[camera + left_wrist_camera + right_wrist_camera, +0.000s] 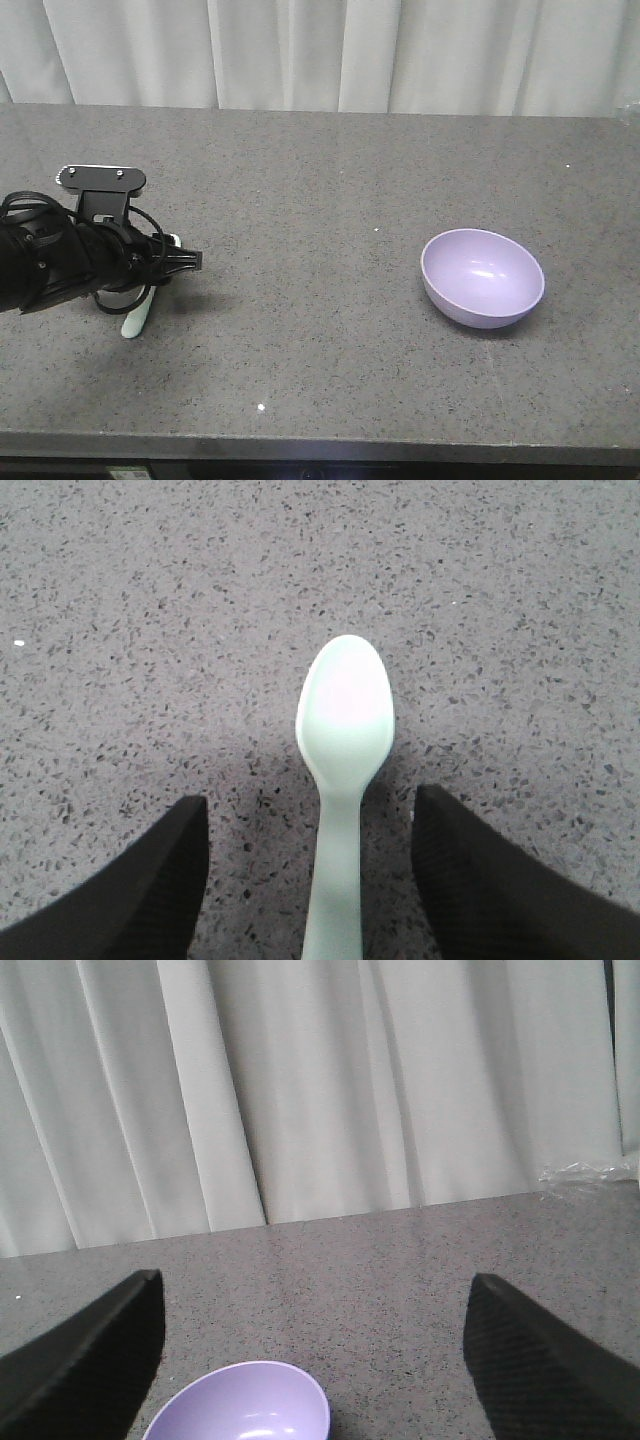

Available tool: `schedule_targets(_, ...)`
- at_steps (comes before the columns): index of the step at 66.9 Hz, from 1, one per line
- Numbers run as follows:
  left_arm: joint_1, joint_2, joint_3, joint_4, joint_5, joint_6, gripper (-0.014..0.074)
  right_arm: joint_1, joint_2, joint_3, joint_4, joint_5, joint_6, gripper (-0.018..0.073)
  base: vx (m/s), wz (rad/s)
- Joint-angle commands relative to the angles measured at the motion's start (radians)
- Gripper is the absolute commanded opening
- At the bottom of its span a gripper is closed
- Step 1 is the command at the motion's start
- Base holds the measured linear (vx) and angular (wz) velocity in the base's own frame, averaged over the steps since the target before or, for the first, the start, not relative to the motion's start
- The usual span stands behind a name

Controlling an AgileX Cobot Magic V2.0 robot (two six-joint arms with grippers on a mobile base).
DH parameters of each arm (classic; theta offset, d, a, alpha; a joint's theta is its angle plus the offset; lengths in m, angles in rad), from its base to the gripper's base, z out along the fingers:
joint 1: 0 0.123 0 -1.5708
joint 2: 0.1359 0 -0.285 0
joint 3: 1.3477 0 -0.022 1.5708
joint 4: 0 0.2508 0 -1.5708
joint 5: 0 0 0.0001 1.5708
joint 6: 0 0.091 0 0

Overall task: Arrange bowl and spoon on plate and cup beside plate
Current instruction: 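Close the left gripper on the spoon handle, then lift the spoon up and away with the left gripper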

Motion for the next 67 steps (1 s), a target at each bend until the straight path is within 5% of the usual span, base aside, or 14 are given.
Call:
schedule_targets(1,0.005,-0.016,-0.030,0.015,-0.035,0.000,0.0437,0.001,0.013,-0.031,-0.006,-0.074,-0.006,0.0585,0.00,0.00)
schedule_targets(28,0.006,0.069,-0.029,0.011,-0.052,0.000,0.0421,0.001,0.013,-0.031,-0.006,-0.074,-0.006,0.0585,0.00,0.00)
schedule_targets(39,0.006,0.076,-0.029,-0.039,-0.016,0.002,0.0302,0.001,0.013,-0.031,-0.006,-0.074,-0.006,0.0585,0.00,0.00)
schedule_targets(40,0.006,-0.318,-0.030,-0.039,0.076,0.073,-0.0008,0.001,0.013,-0.031,-0.006,-0.074,-0.006,0.0585,0.00,0.00)
schedule_targets(67,0.006,-0.654,-0.030,-0.048,0.106,0.075,-0.0008,0.001,0.013,-0.031,-0.006,-0.074,-0.006,0.0585,0.00,0.00)
